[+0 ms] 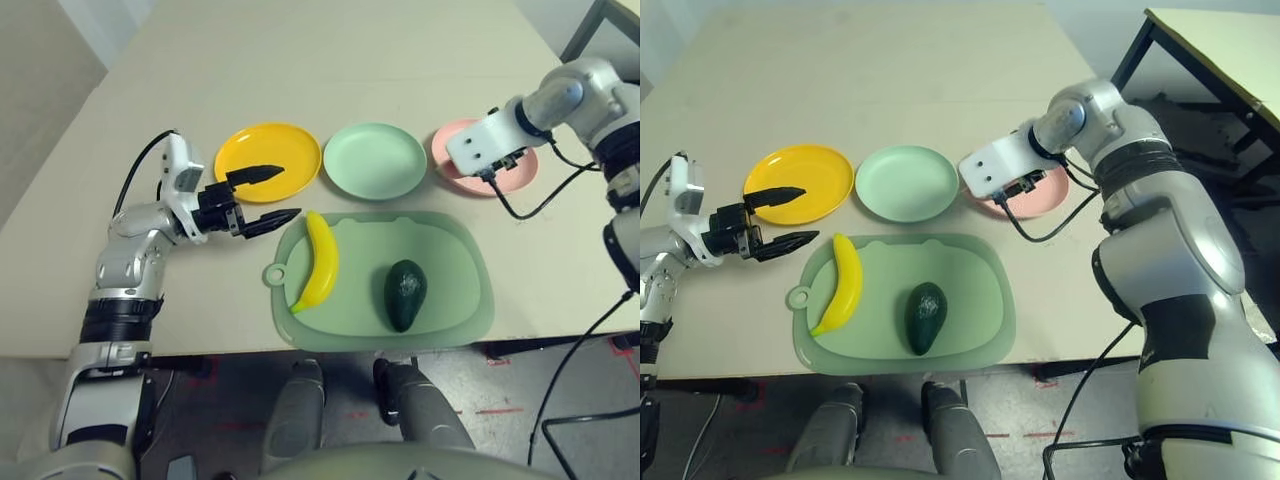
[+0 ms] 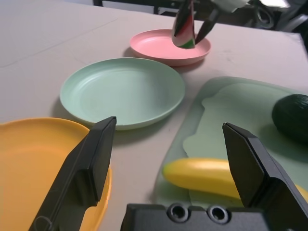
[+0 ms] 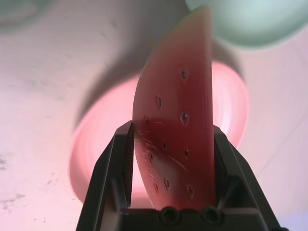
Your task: Place the fruits into color-matched plates.
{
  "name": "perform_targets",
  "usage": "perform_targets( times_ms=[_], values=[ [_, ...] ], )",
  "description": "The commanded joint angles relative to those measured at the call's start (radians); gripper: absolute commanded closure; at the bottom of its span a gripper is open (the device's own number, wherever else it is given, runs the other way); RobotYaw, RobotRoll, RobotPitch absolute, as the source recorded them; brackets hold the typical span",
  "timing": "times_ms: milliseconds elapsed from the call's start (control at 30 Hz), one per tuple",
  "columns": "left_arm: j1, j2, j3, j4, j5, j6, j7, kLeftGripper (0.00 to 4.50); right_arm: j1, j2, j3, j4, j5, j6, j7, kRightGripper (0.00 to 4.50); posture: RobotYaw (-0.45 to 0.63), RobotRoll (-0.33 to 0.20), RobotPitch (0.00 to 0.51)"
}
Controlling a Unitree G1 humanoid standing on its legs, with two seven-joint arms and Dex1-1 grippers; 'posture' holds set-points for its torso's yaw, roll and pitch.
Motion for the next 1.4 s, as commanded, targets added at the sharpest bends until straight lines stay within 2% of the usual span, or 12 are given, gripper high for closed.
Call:
perform_targets(
  times_ms=[33, 400, 467, 500, 600, 700, 733, 900, 1067, 1267, 1333, 1400],
  values=[
    [0.02, 0.005, -0.012, -0.045, 0.025, 0.024, 0.038, 0.0, -0.019, 0.013, -0.002, 0.026, -0.07, 0.05, -0.071, 2.41, 0.1, 0.0, 0.177],
    [0.034, 0.013, -0.013, -0.064, 0.035, 0.021, 0.052, 0.0, 0.029, 0.026, -0.002, 0.06, -0.194, 0.111, -0.184, 2.41, 0.1, 0.0, 0.179],
    [0.035, 0.019, -0.011, -0.062, 0.035, 0.021, 0.051, 0.0, 0.034, 0.025, -0.008, 0.061, -0.201, 0.111, -0.184, 1.7, 0.1, 0.0, 0.18],
    [0.035, 0.023, -0.013, -0.06, 0.038, 0.02, 0.049, 0.0, 0.036, 0.025, -0.011, 0.061, -0.205, 0.111, -0.185, 1.89, 0.1, 0.0, 0.18],
    [0.031, 0.027, -0.018, -0.055, 0.041, 0.019, 0.046, 0.0, 0.045, 0.025, -0.017, 0.062, -0.215, 0.108, -0.187, 1.21, 0.1, 0.0, 0.18],
    [0.026, 0.023, -0.019, -0.053, 0.042, 0.021, 0.043, 0.0, 0.046, 0.025, -0.023, 0.061, -0.216, 0.105, -0.181, 0.15, 0.09, 0.0, 0.179],
    [0.024, 0.021, -0.019, -0.052, 0.043, 0.021, 0.042, 0.0, 0.044, 0.025, -0.025, 0.06, -0.217, 0.104, -0.179, 0.03, 0.09, 0.0, 0.179],
    [0.015, 0.021, -0.019, -0.037, 0.049, 0.015, 0.034, 0.0, 0.013, 0.015, -0.034, 0.05, -0.212, 0.07, -0.132, 0.03, 0.08, 0.0, 0.179],
    [0.018, 0.034, -0.014, -0.01, 0.044, -0.005, -0.01, 0.0, -0.051, -0.005, -0.072, 0.01, -0.168, -0.055, 0.04, 0.03, 0.07, 0.0, 0.183],
    [0.069, 0.074, -0.003, -0.051, -0.053, 0.023, -0.192, 0.0, -0.04, -0.021, -0.183, -0.163, 0.062, -0.25, 0.423, 0.03, 0.05, 0.0, 0.181],
    [0.089, 0.096, 0.003, -0.082, -0.101, 0.035, -0.273, 0.0, 0.027, -0.057, -0.178, -0.37, 0.238, -0.234, 0.568, 0.03, 0.05, 0.0, 0.182],
    [0.103, 0.116, -0.005, -0.101, -0.116, 0.029, -0.332, 0.0, 0.09, -0.115, -0.127, -0.596, 0.387, -0.16, 0.612, 0.03, 0.05, 0.0, 0.182]
  ],
)
